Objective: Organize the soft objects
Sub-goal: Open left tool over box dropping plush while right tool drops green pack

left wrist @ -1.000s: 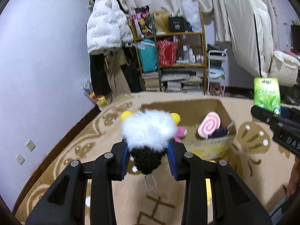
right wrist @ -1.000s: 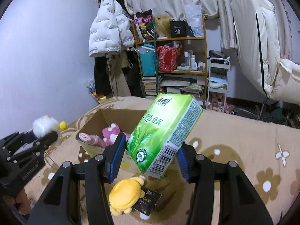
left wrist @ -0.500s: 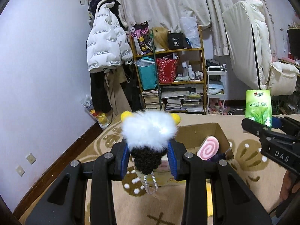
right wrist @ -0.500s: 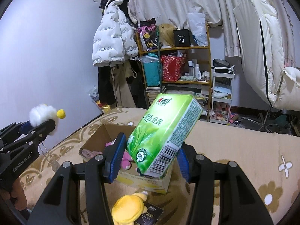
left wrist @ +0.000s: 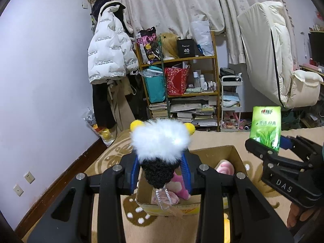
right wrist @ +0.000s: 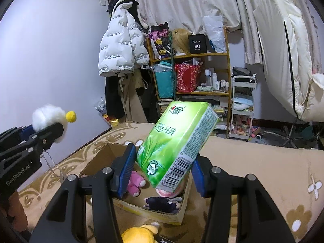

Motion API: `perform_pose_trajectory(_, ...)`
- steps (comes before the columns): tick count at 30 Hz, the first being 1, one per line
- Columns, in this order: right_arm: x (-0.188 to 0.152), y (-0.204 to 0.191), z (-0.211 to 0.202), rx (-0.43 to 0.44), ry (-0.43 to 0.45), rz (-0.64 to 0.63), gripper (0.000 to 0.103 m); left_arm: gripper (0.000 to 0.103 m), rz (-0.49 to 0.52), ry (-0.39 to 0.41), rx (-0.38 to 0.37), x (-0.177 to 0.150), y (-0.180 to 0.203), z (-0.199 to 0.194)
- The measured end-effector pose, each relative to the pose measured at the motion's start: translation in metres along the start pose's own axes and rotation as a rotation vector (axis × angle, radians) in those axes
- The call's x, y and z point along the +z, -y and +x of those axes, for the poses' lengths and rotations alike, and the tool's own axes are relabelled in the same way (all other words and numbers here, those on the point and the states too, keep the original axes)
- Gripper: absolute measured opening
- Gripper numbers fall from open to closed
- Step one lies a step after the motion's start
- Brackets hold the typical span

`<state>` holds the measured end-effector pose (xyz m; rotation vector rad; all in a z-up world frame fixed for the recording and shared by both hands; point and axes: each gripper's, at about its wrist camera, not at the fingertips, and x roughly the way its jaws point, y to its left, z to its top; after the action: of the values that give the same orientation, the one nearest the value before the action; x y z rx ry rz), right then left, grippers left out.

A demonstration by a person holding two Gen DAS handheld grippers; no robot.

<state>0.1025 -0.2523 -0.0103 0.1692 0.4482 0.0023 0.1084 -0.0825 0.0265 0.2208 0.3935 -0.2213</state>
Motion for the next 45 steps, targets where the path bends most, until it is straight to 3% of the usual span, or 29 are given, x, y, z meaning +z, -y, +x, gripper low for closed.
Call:
perform_pose_trajectory(11, -0.017, 0.0, 0.033, 0.048, -0.062, 0.008, 0.055, 0.034, -0.029, -0.068, -0.013, -0.013, -0.005, 0.039)
perform_pose_trajectory(22, -0.034, 0.009, 0.05, 0.09, -0.106, 0.035, 0.056, 0.035, -0.057, -0.167, -0.088, -0.03, 0.003, 0.076)
perform_pose_trajectory(33, -0.048, 0.008, 0.056, 0.121, -0.154, 0.025, 0.057, 0.035, -0.035, -0.206, -0.107, -0.033, 0.01, 0.088)
perform_pose_trajectory(41, -0.053, 0.009, 0.063, 0.129, -0.188, 0.03, 0.058, 0.035, -0.069, -0.279, -0.099, -0.04, 0.002, 0.097)
perform_pose_trajectory(45, -0.051, 0.009, 0.059, 0.121, -0.173, 0.024, 0.067, 0.036, -0.077, -0.283, -0.091, -0.039, -0.002, 0.094)
